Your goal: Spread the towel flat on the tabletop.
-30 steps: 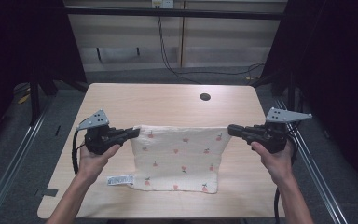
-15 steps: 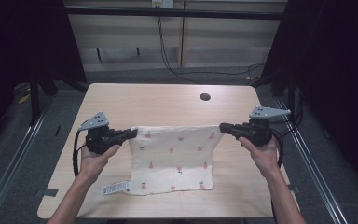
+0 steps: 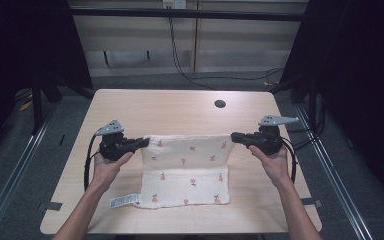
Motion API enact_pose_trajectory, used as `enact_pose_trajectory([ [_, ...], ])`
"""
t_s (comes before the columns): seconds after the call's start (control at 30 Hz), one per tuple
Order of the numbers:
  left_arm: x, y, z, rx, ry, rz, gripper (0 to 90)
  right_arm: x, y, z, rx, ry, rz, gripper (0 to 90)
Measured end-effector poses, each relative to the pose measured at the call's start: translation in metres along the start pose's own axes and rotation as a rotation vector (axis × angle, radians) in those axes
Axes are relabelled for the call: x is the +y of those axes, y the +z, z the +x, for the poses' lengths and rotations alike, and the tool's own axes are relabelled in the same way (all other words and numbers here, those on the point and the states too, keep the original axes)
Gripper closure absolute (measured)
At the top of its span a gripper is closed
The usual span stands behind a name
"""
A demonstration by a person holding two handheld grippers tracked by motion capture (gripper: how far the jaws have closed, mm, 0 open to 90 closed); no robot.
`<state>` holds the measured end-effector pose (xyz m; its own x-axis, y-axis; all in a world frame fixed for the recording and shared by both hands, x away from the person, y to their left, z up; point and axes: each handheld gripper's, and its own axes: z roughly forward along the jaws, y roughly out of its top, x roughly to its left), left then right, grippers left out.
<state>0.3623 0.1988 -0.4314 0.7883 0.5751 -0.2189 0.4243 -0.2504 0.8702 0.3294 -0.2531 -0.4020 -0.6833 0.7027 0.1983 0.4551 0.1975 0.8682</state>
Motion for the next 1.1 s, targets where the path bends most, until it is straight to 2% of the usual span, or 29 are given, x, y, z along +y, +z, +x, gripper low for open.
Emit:
enact_pose_trajectory([
  [0.07,-0.002,0.006,0.003,0.004,0.003,0.027,88.5,-0.002,0.007,-0.004,-0.001,-0.002,0.011,86.4],
  [0.2,-0.002,0.009,0.006,0.010,0.007,0.038,88.4,-0.005,0.016,-0.011,-0.009,-0.002,0.023,85.9],
  [0.27,-0.003,0.013,0.012,0.006,-0.023,0.027,88.1,-0.007,0.020,-0.013,-0.009,-0.001,0.023,85.7],
  [0.43,-0.005,0.023,0.017,0.022,-0.024,0.038,87.9,-0.011,0.032,-0.024,-0.022,0.024,0.039,85.4],
  [0.47,-0.008,0.028,0.022,0.023,-0.051,0.030,87.9,-0.012,0.035,-0.026,-0.018,0.029,0.041,85.3],
  [0.53,-0.010,0.035,0.027,0.035,-0.048,0.051,87.9,-0.015,0.040,-0.031,-0.030,0.029,0.051,85.3],
  [0.6,-0.011,0.038,0.029,0.022,-0.062,0.049,85.7,-0.016,0.043,-0.033,-0.029,0.034,0.052,85.1],
  [0.63,-0.013,0.041,0.033,0.005,-0.082,0.055,85.7,-0.017,0.045,-0.035,-0.030,0.038,0.057,84.7],
  [0.7,-0.015,0.047,0.035,0.007,-0.078,0.077,85.9,-0.019,0.052,-0.040,-0.042,0.054,0.076,82.2],
  [0.97,-0.015,0.055,0.042,0.029,-0.089,0.084,87.9,-0.023,0.063,-0.048,-0.064,0.070,0.095,82.7],
  [1.1,-0.013,0.058,0.046,0.034,-0.103,0.085,86.3,-0.021,0.068,-0.051,-0.077,0.080,0.094,76.9],
])
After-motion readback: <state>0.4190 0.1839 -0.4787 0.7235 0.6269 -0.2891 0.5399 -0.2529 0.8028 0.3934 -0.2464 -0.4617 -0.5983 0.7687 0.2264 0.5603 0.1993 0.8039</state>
